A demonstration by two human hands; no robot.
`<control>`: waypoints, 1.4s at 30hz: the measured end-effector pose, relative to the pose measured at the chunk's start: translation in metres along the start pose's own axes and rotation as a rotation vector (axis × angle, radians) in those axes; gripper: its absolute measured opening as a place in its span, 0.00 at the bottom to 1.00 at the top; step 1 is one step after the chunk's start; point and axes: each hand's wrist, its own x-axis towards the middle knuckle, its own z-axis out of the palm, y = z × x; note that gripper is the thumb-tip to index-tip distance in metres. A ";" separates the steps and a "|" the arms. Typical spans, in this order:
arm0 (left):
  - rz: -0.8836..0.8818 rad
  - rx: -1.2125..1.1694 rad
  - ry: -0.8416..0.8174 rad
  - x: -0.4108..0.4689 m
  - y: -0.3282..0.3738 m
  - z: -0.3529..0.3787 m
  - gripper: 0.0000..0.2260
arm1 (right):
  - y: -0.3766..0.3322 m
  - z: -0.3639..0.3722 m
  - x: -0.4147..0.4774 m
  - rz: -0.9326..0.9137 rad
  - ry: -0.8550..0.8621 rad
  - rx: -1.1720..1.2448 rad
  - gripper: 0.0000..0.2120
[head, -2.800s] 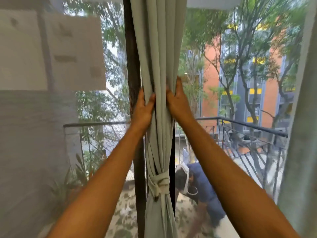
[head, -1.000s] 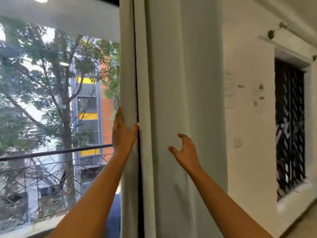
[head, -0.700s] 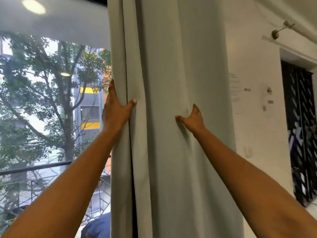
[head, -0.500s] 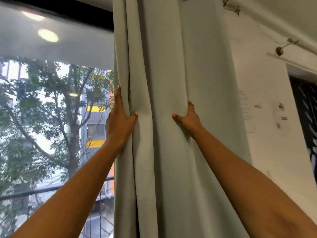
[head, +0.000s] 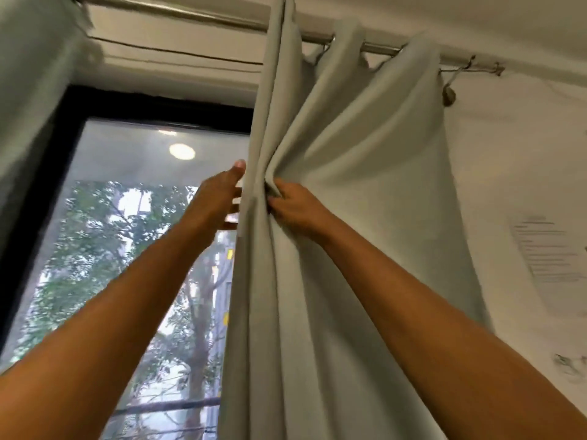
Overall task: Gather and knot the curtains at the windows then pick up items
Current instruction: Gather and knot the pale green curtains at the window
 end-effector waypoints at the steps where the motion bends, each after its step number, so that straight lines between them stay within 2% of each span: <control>1: -0.014 0.023 0.011 0.004 0.016 -0.006 0.24 | -0.013 0.005 0.010 -0.041 -0.082 -0.024 0.16; 2: -0.055 0.044 0.016 0.011 0.022 -0.009 0.27 | -0.019 0.014 0.011 -0.057 -0.159 -0.084 0.16; 4: -0.078 0.221 0.072 0.024 0.027 -0.014 0.26 | -0.023 0.023 0.009 -0.066 -0.258 -0.148 0.14; 7: 0.041 0.448 0.098 0.034 0.022 0.010 0.14 | 0.004 -0.002 -0.007 -0.046 -0.309 -0.147 0.15; 8: 0.095 0.518 0.123 0.036 0.022 0.020 0.10 | 0.018 -0.016 -0.011 -0.040 -0.248 -0.138 0.17; 10: 0.189 0.615 0.189 0.035 0.019 0.040 0.05 | 0.049 -0.045 -0.013 0.018 0.067 -0.112 0.19; 12: 0.235 0.652 0.233 0.031 0.014 0.058 0.04 | 0.081 -0.074 -0.006 0.189 0.427 -0.237 0.24; 13: 0.248 0.670 0.254 0.030 0.011 0.065 0.05 | 0.096 -0.090 -0.002 0.328 0.514 -0.348 0.30; 15: 0.266 0.706 0.303 0.030 0.006 0.072 0.05 | 0.126 -0.121 0.007 0.555 0.589 -0.477 0.44; 17: 0.295 0.727 0.335 0.032 0.002 0.076 0.06 | 0.154 -0.151 0.012 0.692 0.625 -0.464 0.54; 19: 0.320 0.758 0.356 0.037 -0.002 0.077 0.07 | 0.184 -0.175 0.017 0.802 0.629 -0.330 0.59; 21: 0.331 0.757 0.361 0.043 -0.003 0.080 0.11 | 0.204 -0.191 0.022 0.868 0.605 -0.048 0.63; 23: 0.334 0.742 0.355 0.048 -0.004 0.083 0.15 | 0.212 -0.195 0.025 0.794 0.588 0.210 0.60; 24: 0.342 0.745 0.360 0.051 -0.004 0.084 0.15 | 0.212 -0.195 0.027 0.711 0.598 0.245 0.54; 26: 0.358 0.777 0.381 0.053 -0.005 0.087 0.14 | 0.207 -0.193 0.032 0.568 0.628 0.145 0.38; 29: 0.379 0.842 0.413 0.054 -0.007 0.085 0.12 | 0.175 -0.184 0.042 0.445 0.628 -0.067 0.25; 33: 0.405 0.854 0.424 0.055 -0.006 0.061 0.07 | 0.114 -0.161 0.073 0.360 0.596 -0.209 0.20; 36: 0.407 0.855 0.421 0.057 0.000 0.027 0.06 | 0.047 -0.125 0.106 0.183 0.438 -0.283 0.20; 39: 0.395 0.846 0.457 0.061 0.013 -0.020 0.10 | -0.038 -0.053 0.145 -0.074 0.207 -0.208 0.20; 42: 0.333 0.866 0.529 0.058 0.027 -0.092 0.18 | -0.099 0.014 0.170 -0.102 0.063 -0.041 0.18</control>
